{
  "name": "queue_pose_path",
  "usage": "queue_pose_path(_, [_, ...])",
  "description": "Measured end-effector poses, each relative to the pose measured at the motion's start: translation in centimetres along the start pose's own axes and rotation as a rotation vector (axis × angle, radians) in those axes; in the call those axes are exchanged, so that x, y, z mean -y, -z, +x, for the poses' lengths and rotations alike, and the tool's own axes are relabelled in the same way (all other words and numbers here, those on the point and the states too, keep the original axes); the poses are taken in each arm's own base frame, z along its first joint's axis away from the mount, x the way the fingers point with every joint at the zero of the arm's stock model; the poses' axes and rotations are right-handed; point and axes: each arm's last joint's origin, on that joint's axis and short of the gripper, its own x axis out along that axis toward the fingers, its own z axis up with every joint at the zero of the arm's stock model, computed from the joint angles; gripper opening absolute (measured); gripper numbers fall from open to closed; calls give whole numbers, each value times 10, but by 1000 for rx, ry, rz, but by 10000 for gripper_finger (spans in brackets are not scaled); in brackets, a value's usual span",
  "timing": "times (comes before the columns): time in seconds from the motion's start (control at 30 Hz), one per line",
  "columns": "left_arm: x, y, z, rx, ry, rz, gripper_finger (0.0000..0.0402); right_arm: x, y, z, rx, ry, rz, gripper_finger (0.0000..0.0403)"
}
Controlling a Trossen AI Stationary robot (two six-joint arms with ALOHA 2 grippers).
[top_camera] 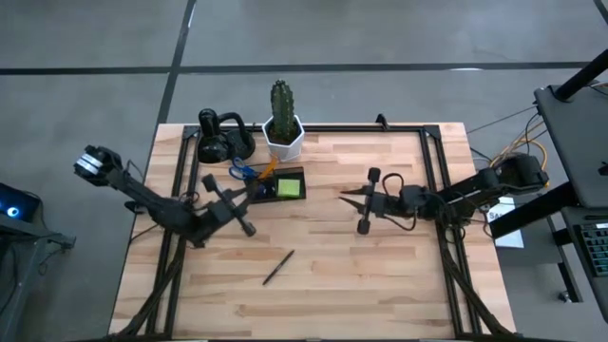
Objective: Pick and place office supplies into organizer
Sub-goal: Put the right black pen into the black desk organizer
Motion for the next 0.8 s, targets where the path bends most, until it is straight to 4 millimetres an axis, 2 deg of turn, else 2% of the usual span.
queue_pose_path(0.1, [12, -4, 11, -99, -110, 21, 19, 2, 1, 4, -40, 10, -3, 49])
queue_pose_path(0.23, [29, -5, 19, -166, -163, 93, 19, 9, -1, 11, -61, 45, -26, 47])
queue_pose_path(0.37, [35, -5, 29, -199, -223, 65, 21, 20, 0, 14, -80, 126, -35, 48])
queue_pose_path(0.6, [33, 8, 56, -268, -361, 74, 19, 35, 7, 16, -112, 186, -6, 48])
queue_pose_path(0.8, [26, 31, 79, -299, -469, 45, 19, 40, 10, 17, -120, 209, 7, 48])
